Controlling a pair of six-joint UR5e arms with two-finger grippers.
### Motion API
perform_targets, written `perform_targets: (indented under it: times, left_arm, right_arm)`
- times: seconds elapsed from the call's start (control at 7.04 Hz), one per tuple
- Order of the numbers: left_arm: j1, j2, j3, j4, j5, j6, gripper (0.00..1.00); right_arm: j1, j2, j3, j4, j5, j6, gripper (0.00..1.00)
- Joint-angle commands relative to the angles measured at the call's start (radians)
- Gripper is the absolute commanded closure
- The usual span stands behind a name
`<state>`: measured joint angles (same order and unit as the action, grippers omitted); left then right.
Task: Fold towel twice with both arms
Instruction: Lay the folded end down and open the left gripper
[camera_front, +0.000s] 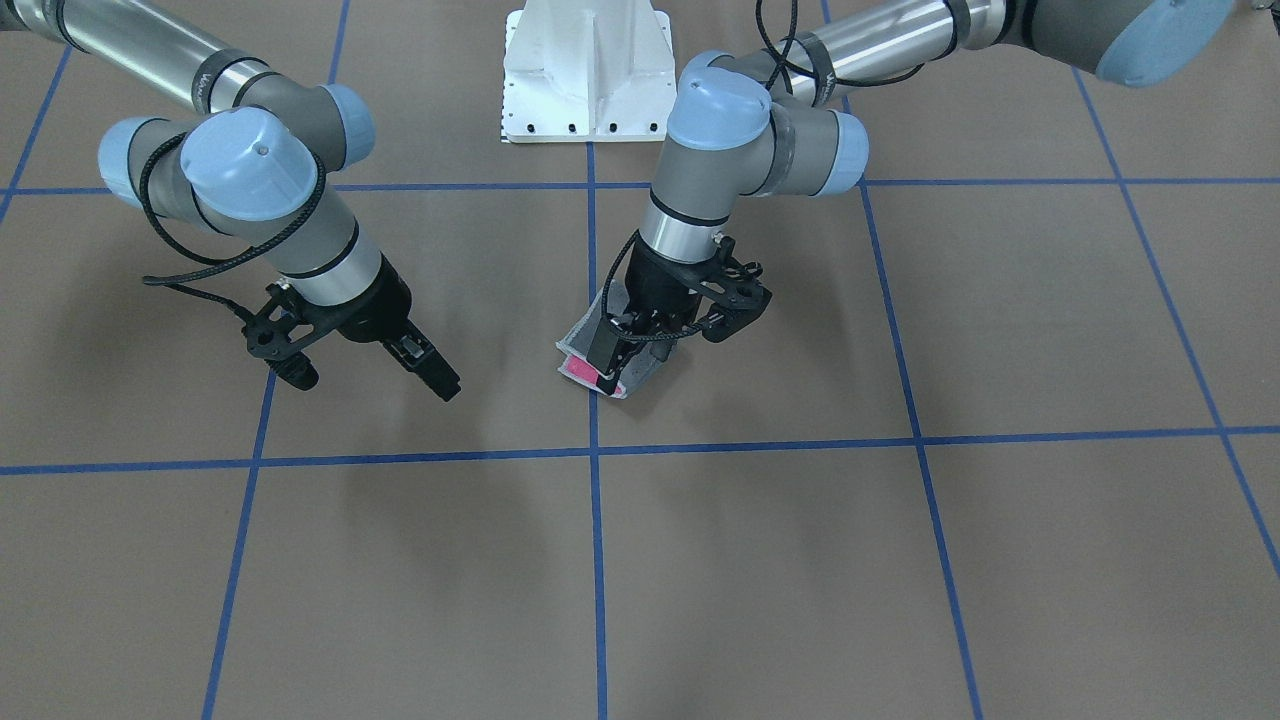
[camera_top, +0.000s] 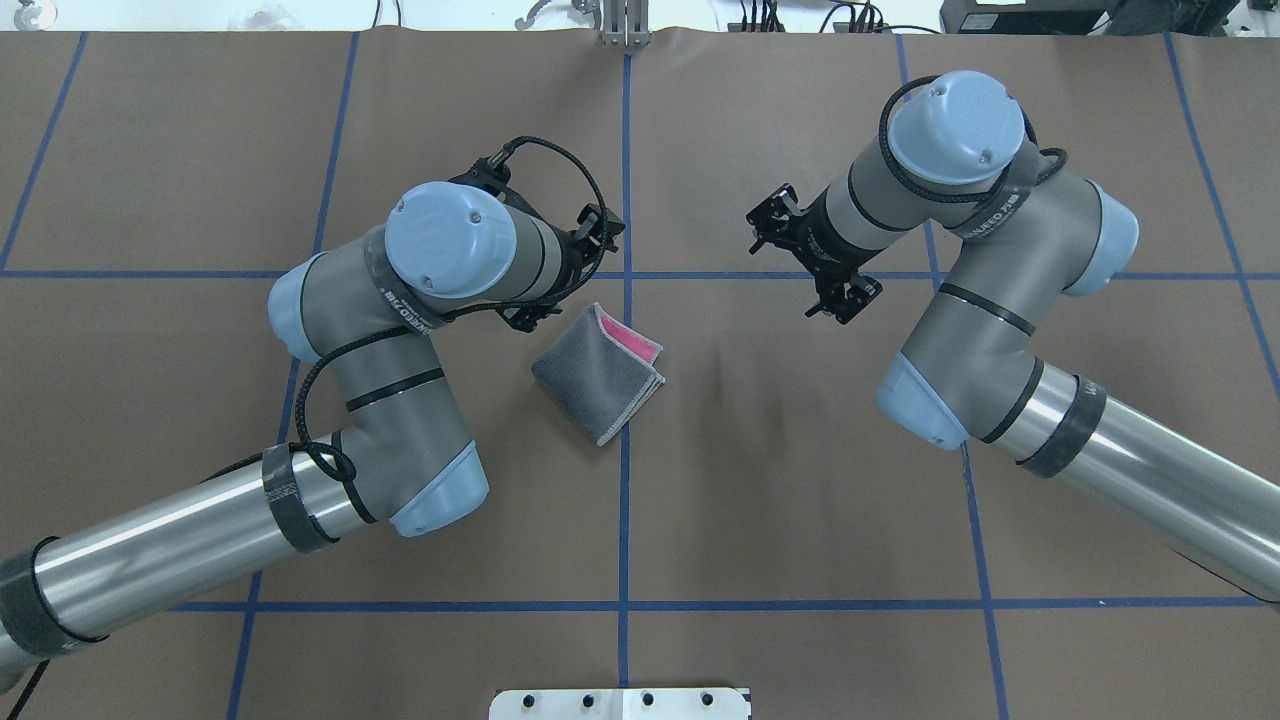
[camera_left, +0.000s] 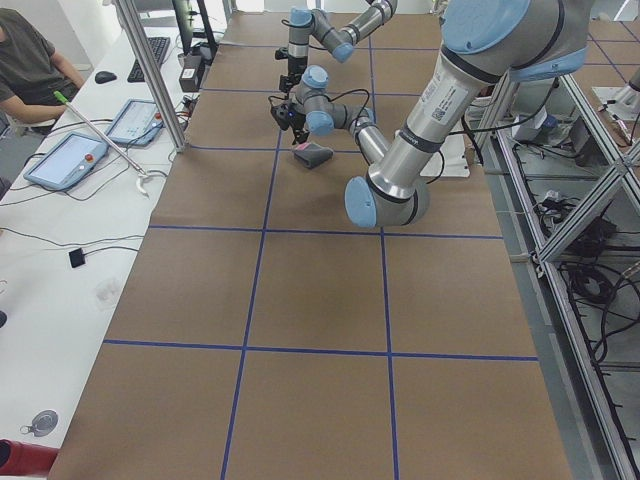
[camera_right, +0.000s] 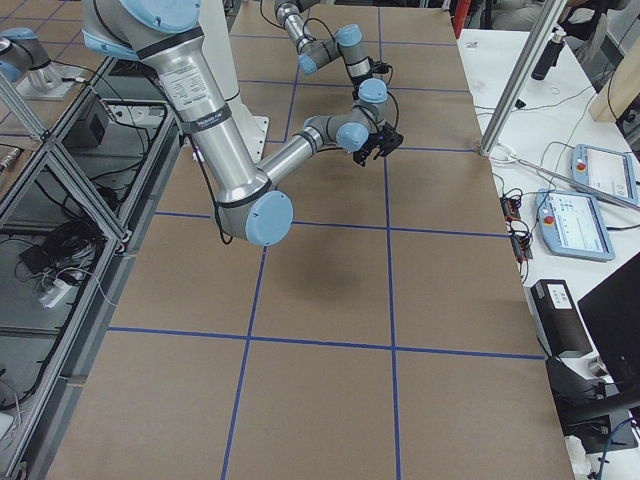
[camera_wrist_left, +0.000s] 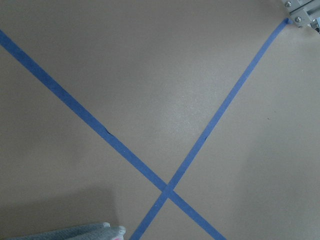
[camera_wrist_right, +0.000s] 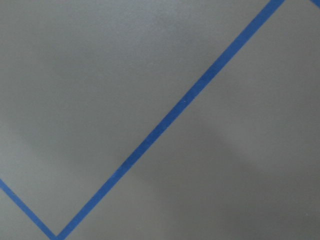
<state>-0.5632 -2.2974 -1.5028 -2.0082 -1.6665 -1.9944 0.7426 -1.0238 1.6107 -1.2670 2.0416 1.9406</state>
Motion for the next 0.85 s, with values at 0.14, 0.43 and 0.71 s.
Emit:
perform_targets:
  times: [0.14, 0.43, 0.71]
  left_arm:
    - [0.062, -0.003, 0.033, -0.046, 0.005, -0.006, 0.0]
    - [0.062, -0.007, 0.035, -0.047, 0.002, -0.003, 0.0]
    - [0.063, -0.002, 0.073, -0.052, 0.002, 0.0, 0.0]
  right_arm:
    - [0.003, 0.022, -0.006, 0.001, -0.015, 0.004, 0.0]
    - [0.023, 0.013, -0.005, 0.001, 0.017, -0.002, 0.0]
    - [0.027, 0.011, -0.005, 0.0, 0.023, -0.002, 0.0]
